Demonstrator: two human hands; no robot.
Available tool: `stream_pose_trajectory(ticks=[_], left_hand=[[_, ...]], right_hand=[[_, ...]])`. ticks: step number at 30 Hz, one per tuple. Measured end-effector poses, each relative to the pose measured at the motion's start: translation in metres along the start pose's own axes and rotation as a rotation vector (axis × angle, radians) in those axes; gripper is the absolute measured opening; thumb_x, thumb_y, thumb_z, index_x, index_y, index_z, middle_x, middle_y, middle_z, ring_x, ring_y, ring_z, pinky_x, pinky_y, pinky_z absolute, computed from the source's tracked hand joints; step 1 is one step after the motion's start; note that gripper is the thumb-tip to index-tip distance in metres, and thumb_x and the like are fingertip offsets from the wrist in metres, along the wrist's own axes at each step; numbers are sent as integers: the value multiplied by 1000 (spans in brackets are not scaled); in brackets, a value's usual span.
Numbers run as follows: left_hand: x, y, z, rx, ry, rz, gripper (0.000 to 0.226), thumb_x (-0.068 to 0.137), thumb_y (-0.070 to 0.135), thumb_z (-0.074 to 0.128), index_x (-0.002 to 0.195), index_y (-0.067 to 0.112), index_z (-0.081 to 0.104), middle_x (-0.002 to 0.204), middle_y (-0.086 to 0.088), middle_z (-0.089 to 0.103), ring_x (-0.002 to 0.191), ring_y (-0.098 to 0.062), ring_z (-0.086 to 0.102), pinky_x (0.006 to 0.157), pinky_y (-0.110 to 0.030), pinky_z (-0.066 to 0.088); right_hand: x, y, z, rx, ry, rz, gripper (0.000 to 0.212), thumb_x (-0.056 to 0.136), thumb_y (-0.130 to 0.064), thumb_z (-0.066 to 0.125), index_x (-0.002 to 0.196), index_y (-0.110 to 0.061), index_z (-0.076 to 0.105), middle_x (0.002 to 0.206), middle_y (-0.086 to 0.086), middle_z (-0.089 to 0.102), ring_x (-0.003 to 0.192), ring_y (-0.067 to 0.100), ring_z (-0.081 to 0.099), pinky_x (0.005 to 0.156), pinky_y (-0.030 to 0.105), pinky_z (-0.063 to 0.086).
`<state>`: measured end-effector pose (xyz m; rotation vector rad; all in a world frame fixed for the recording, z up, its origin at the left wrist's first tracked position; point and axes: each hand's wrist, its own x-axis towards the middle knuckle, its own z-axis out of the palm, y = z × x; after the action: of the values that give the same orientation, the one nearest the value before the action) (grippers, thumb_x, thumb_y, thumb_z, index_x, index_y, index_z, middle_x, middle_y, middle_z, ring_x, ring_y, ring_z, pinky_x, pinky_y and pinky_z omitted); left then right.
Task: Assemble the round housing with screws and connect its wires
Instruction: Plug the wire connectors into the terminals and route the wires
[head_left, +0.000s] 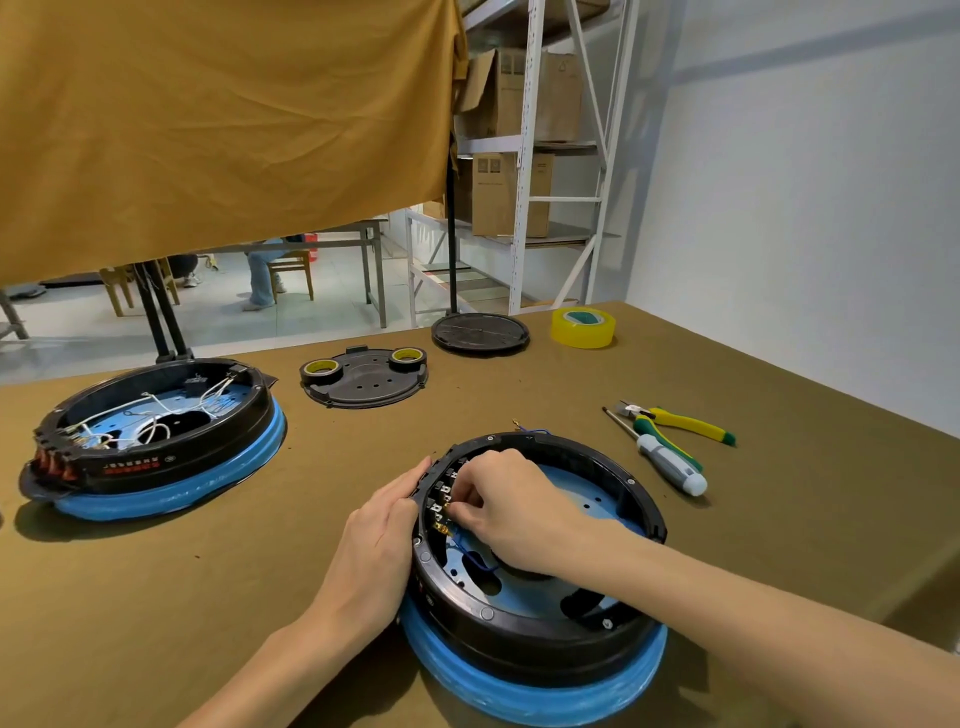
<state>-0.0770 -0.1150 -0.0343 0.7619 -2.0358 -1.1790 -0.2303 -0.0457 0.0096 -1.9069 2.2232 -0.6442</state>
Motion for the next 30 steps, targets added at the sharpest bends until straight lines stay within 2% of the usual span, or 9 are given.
stream_pose_trajectory(ticks=[6, 8, 11, 16, 19, 24, 26, 28, 30], left_hand=[[-1, 1, 1, -25, 9, 9, 55, 92, 46, 26, 144, 38, 43, 129, 40, 51, 122, 27, 45, 106, -5, 34], [-1, 1, 1, -39, 18, 4, 52, 92, 46, 28, 142, 40, 43, 128, 40, 52, 122, 25, 46, 106, -7, 35], [-3, 1, 2, -67, 51, 8, 52, 91, 43, 33, 141, 38, 46, 125, 37, 56, 119, 21, 52, 98, -2, 40], [-5, 0, 3, -55, 82, 15, 56, 92, 42, 34, 144, 31, 53, 137, 24, 60, 128, 12, 53, 112, -20, 43], [-4, -1, 2, -33, 84, 5, 59, 92, 44, 32, 146, 29, 52, 142, 23, 56, 130, 16, 48, 115, -20, 39], [-4, -1, 0, -14, 73, 0, 63, 93, 46, 31, 149, 26, 50, 148, 16, 54, 135, 9, 48, 117, -24, 39], [-5, -1, -1, 3, 70, 11, 63, 93, 46, 32, 149, 26, 50, 147, 15, 55, 133, 9, 49, 115, -19, 39], [-4, -1, -2, 21, 68, 27, 60, 94, 45, 33, 148, 27, 50, 144, 16, 57, 131, 10, 50, 113, -19, 40], [-4, -2, -3, 12, 65, 33, 57, 94, 45, 35, 146, 28, 51, 143, 15, 59, 129, 10, 52, 114, -23, 43]], right_hand=[[2, -4, 2, 4, 9, 30, 17, 98, -19, 64, 94, -9, 76, 89, 10, 74, 84, 27, 69, 81, 45, 59], [3, -3, 2, 21, 6, 36, 17, 97, -19, 65, 90, -9, 76, 85, 9, 74, 82, 25, 69, 79, 44, 60], [1, -2, 0, 67, -10, 54, 17, 95, -22, 68, 89, -10, 79, 83, 7, 75, 80, 21, 70, 78, 44, 61], [2, -2, 1, 67, 5, 37, 20, 95, -17, 66, 80, -9, 76, 76, 9, 72, 74, 25, 68, 72, 46, 60], [4, -2, 2, 56, 7, 40, 22, 96, -16, 66, 76, -9, 73, 73, 10, 71, 72, 27, 67, 72, 46, 59], [3, -2, 1, 102, 0, 27, 17, 95, -17, 68, 84, -10, 79, 76, 9, 75, 73, 24, 70, 74, 44, 60], [1, -1, -2, 116, 5, 26, 12, 94, -19, 70, 91, -13, 80, 82, 4, 76, 76, 16, 70, 77, 40, 61], [-3, 0, -5, 140, 19, 42, 12, 93, -22, 71, 100, -15, 77, 87, -1, 75, 80, 10, 69, 79, 35, 61], [-8, 1, -6, 137, 34, 34, 13, 92, -26, 71, 102, -18, 70, 84, -6, 70, 77, 8, 64, 73, 31, 57]])
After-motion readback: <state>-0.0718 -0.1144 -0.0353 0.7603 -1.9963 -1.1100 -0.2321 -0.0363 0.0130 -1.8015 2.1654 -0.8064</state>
